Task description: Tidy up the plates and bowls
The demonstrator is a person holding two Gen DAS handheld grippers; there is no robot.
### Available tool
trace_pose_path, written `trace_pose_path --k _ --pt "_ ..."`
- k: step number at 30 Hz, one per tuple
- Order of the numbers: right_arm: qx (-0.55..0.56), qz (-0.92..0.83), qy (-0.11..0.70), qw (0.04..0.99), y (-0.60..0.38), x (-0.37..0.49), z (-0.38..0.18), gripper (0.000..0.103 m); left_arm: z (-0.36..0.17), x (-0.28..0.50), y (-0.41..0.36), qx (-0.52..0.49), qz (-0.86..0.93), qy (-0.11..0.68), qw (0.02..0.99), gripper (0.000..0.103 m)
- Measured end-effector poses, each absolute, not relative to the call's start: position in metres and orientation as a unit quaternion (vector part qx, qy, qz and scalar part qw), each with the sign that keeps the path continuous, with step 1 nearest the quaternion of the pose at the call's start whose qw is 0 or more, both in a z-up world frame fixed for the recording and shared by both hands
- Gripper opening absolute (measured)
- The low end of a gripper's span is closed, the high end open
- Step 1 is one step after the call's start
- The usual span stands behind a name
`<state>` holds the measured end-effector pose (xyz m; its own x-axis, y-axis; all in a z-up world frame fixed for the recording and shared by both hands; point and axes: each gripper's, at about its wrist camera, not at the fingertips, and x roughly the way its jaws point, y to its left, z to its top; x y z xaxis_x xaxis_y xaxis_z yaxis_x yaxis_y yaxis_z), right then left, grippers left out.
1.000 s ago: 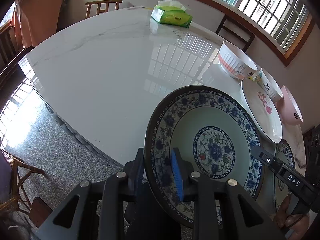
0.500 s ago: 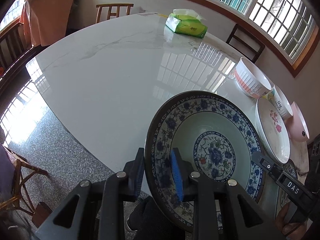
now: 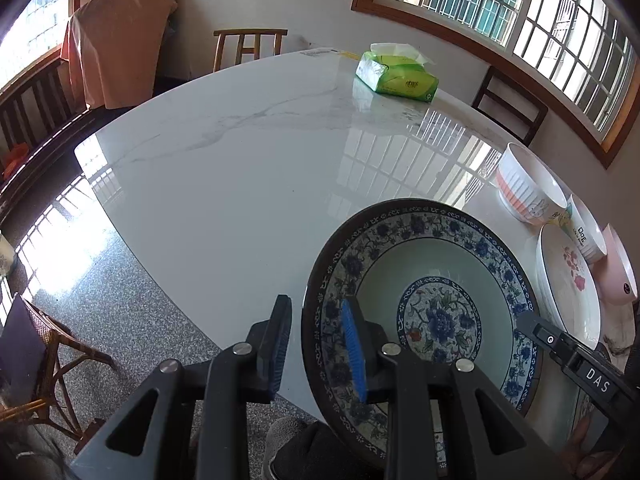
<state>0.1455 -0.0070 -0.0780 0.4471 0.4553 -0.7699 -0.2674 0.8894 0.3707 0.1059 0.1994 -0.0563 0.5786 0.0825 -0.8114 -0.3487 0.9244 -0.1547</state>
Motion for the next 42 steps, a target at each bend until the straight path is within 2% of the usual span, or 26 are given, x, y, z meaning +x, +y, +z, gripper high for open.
trace_pose_path --k 3,9,15,19,23,26,29,42 --pt "0.098 0.210 0.473 0.850 -0.009 0.141 -0.073 0.020 -0.047 0.098 0.207 -0.157 0.141 0.426 0.880 0.038" --pt "0.133 0.206 0.420 0.874 -0.051 0.112 -0.037 0.035 -0.023 0.074 0.201 -0.163 0.108 0.410 0.891 0.039" --pt "0.173 0.192 0.389 0.884 -0.133 0.052 -0.006 0.055 -0.006 0.062 0.130 -0.145 -0.027 0.437 0.887 0.042" --pt "0.179 0.145 0.391 0.891 -0.201 0.010 0.002 0.060 -0.010 0.066 0.074 -0.146 -0.116 0.470 0.863 0.042" --pt "0.192 0.107 0.398 0.891 -0.263 -0.021 -0.004 0.060 -0.018 0.071 0.021 -0.121 -0.150 0.490 0.850 0.042" --pt "0.182 0.085 0.409 0.890 -0.288 -0.038 -0.015 0.060 -0.030 0.078 -0.006 -0.106 -0.166 0.507 0.839 0.042" --pt "0.216 0.101 0.405 0.883 -0.302 -0.041 -0.031 0.060 -0.042 0.083 -0.022 -0.098 -0.176 0.523 0.828 0.042" --pt "0.269 0.157 0.415 0.855 -0.310 -0.012 -0.078 0.058 -0.071 0.093 -0.037 -0.135 -0.162 0.567 0.797 0.042"
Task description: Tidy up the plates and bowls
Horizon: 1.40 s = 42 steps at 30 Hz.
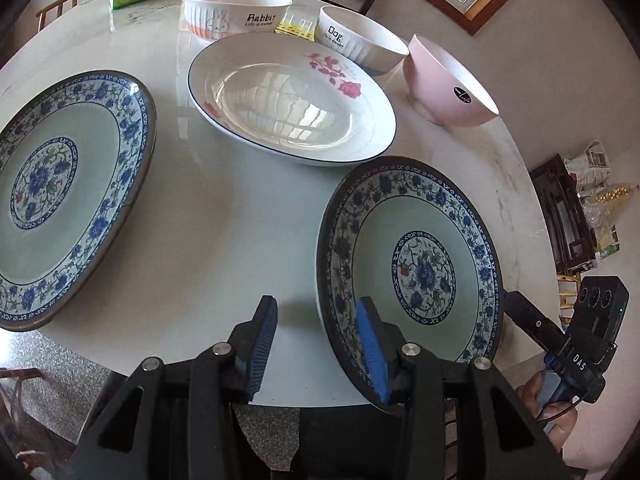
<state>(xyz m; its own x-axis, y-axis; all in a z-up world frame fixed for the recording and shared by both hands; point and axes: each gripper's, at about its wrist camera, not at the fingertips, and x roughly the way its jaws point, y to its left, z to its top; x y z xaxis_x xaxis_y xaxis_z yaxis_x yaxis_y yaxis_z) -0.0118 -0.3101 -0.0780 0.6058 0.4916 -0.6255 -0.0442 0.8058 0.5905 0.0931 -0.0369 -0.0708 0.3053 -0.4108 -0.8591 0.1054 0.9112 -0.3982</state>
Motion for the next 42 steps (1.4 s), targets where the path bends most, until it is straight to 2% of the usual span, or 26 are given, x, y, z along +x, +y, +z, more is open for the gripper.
trace_pose_path --k 14,16,17,19,20,42 --pt "0.264 0.214 0.431 0.836 -0.301 0.020 -0.085 0.045 -0.069 0.101 -0.056 -0.116 -0.155 0.570 0.798 0.040" --pt "0.256 0.214 0.433 0.837 -0.301 0.020 -0.086 0.037 -0.068 0.102 -0.058 -0.100 -0.136 0.573 0.802 0.026" --pt "0.252 0.212 0.435 0.838 -0.301 0.021 -0.086 0.034 -0.068 0.102 -0.058 -0.100 -0.134 0.572 0.803 0.024" --pt "0.245 0.203 0.440 0.840 -0.304 0.024 -0.089 0.016 -0.068 0.100 -0.056 -0.109 -0.139 0.569 0.803 0.023" --pt "0.246 0.200 0.441 0.839 -0.308 0.023 -0.091 0.014 -0.068 0.098 -0.055 -0.112 -0.140 0.567 0.804 0.022" --pt "0.281 0.196 0.438 0.831 -0.290 -0.015 -0.094 0.013 -0.055 0.044 -0.033 -0.088 -0.125 0.536 0.830 0.023"
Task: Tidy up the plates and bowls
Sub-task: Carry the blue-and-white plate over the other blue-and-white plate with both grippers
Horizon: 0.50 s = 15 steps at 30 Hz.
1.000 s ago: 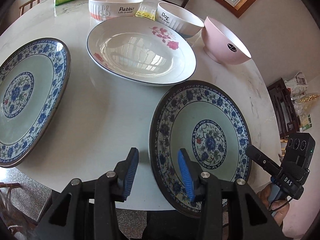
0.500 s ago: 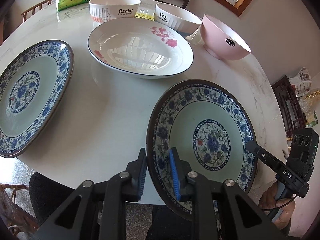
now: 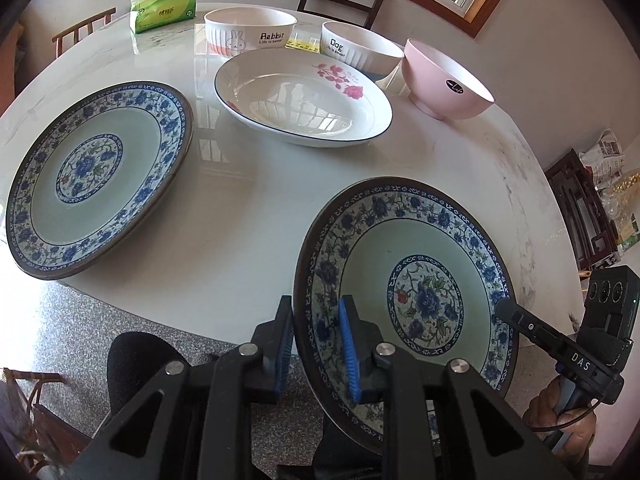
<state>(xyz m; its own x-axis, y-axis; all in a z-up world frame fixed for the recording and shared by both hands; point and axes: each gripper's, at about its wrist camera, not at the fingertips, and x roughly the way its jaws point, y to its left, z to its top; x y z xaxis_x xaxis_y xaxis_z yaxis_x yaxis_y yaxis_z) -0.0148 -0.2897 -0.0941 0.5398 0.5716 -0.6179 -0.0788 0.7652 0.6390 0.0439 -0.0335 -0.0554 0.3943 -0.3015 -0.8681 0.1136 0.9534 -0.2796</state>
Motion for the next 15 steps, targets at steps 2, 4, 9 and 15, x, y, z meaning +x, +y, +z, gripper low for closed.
trace_pose_path --k 2,4,9,15 --pt "0.278 0.197 0.436 0.833 -0.284 -0.017 -0.093 0.013 -0.054 0.043 -0.026 -0.093 -0.122 0.532 0.832 0.023" --pt "0.275 0.200 0.435 0.834 -0.278 -0.019 -0.091 0.013 -0.051 0.042 -0.022 -0.096 -0.116 0.526 0.837 0.023" --pt "0.267 0.210 0.431 0.836 -0.261 -0.020 -0.084 0.013 -0.043 0.034 -0.003 -0.104 -0.103 0.513 0.846 0.022" --pt "0.253 0.224 0.430 0.837 -0.239 -0.018 -0.076 0.013 -0.036 0.029 0.026 -0.121 -0.085 0.503 0.852 0.022"
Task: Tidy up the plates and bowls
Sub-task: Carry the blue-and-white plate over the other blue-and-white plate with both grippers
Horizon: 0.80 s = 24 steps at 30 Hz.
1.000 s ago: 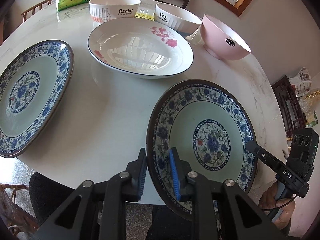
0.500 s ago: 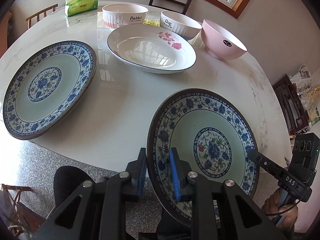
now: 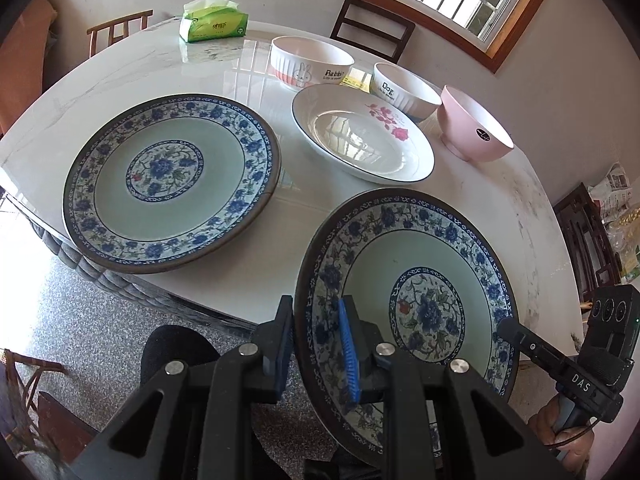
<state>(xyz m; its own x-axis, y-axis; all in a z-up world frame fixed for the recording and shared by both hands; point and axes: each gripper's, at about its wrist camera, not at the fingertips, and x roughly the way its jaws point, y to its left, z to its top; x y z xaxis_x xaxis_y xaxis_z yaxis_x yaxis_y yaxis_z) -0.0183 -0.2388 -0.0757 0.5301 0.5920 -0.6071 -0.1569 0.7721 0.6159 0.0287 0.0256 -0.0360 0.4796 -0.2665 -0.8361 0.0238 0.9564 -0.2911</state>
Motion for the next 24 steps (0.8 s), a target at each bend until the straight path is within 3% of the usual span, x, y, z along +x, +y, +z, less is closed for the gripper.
trace_pose_path --k 24 --pt "0.152 0.301 0.429 0.838 -0.107 0.055 -0.038 0.015 -0.012 0.065 0.169 -0.178 0.016 0.435 0.882 0.022"
